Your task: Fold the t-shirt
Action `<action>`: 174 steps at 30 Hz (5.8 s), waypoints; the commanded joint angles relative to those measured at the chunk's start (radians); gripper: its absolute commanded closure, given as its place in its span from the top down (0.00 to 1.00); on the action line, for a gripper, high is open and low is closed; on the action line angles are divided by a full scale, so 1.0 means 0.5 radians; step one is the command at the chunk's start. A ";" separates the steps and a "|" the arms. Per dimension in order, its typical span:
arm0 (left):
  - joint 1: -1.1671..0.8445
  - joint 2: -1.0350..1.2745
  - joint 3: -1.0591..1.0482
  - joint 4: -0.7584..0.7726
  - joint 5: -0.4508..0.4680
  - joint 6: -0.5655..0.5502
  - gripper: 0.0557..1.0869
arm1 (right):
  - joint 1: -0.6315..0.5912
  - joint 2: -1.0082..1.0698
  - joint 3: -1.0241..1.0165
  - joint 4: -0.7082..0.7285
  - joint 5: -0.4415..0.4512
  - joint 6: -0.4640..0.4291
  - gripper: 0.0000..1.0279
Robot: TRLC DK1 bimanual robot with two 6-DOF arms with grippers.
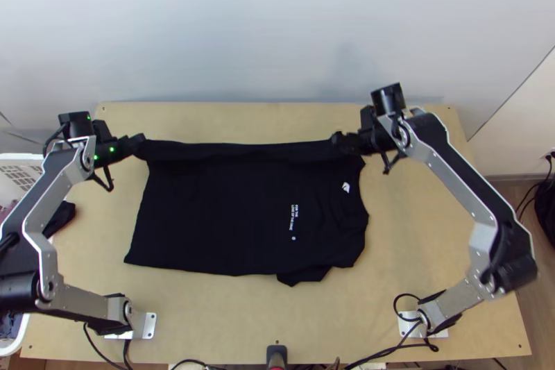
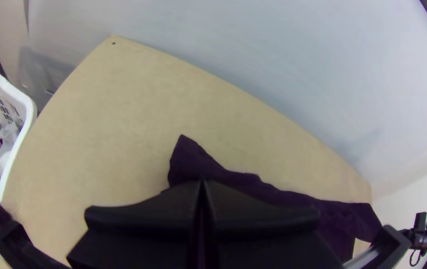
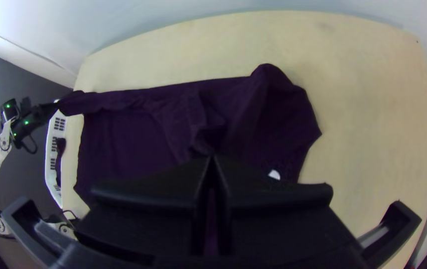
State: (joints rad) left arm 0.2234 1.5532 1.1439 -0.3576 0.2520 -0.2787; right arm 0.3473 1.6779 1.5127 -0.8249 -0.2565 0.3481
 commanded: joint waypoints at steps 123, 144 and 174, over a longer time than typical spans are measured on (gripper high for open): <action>0.026 -0.824 -0.993 -1.178 -0.372 1.097 0.04 | 0.517 -0.831 -0.755 -0.415 -0.248 -0.242 0.96; -0.033 -0.977 -0.760 -1.239 -0.347 0.941 0.04 | 1.137 -0.500 -0.786 -0.436 -0.245 -0.319 0.96; -0.140 -0.947 -1.156 -1.221 -0.691 1.211 0.58 | 1.134 -0.570 -0.841 -0.421 -0.199 -0.273 0.96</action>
State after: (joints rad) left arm 0.1753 1.0683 0.5880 -1.0042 -0.0879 0.3382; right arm 0.9161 1.4044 1.0954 -1.0351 -0.3569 0.2081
